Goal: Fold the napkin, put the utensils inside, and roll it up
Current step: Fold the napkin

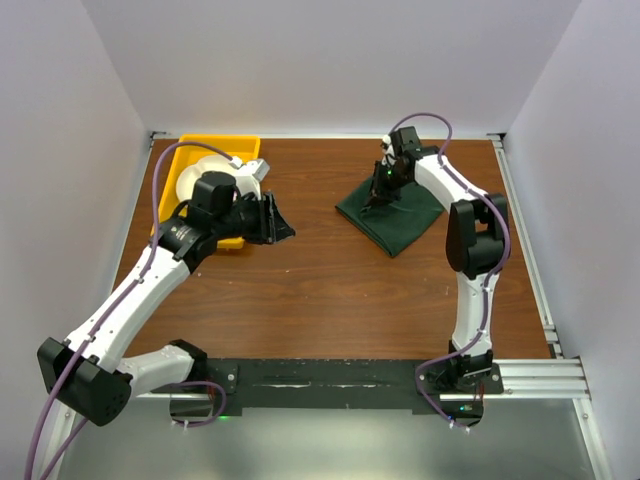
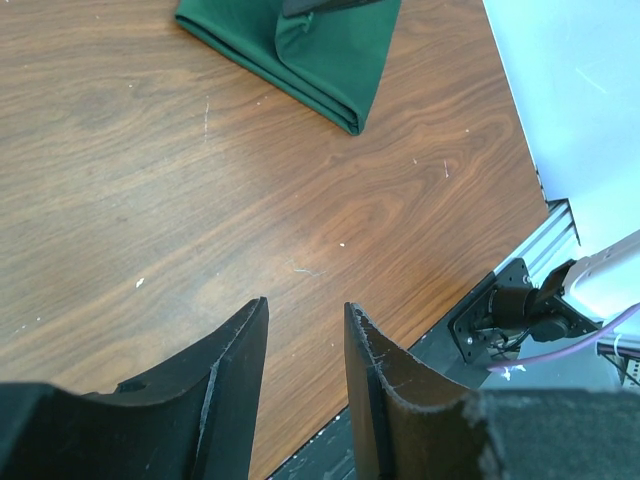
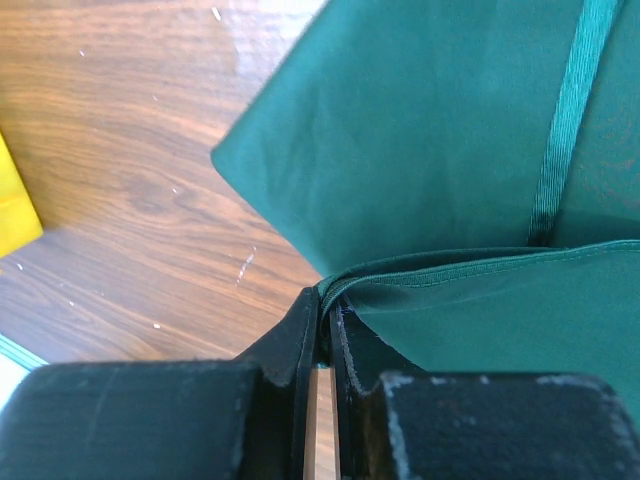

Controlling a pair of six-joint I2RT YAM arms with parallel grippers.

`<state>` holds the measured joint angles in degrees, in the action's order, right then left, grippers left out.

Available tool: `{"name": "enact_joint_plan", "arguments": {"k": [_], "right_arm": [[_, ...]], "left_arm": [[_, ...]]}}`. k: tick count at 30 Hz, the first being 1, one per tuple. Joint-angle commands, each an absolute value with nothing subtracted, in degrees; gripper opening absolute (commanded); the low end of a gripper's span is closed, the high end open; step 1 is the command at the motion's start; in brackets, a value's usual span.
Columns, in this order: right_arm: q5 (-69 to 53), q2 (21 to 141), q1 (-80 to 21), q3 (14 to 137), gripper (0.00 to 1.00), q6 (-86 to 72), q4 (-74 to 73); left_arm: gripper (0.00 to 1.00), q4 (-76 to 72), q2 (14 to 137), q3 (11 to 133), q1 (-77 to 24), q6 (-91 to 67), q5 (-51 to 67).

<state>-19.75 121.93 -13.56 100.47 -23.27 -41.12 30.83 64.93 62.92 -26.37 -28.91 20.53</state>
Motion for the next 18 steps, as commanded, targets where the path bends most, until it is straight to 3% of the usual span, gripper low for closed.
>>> {"name": "enact_joint_plan", "arguments": {"k": [1,18], "right_arm": [[-21.2,123.2,-13.5,104.5,0.08,-22.4,-41.0],[-22.1,128.3,-15.2,108.9,0.22,-22.8,-41.6]], "left_arm": [[0.41,30.1,64.5,65.0,-26.0,-29.4,20.3],[0.41,30.1,64.7,65.2,-26.0,-29.2,20.6]]}}
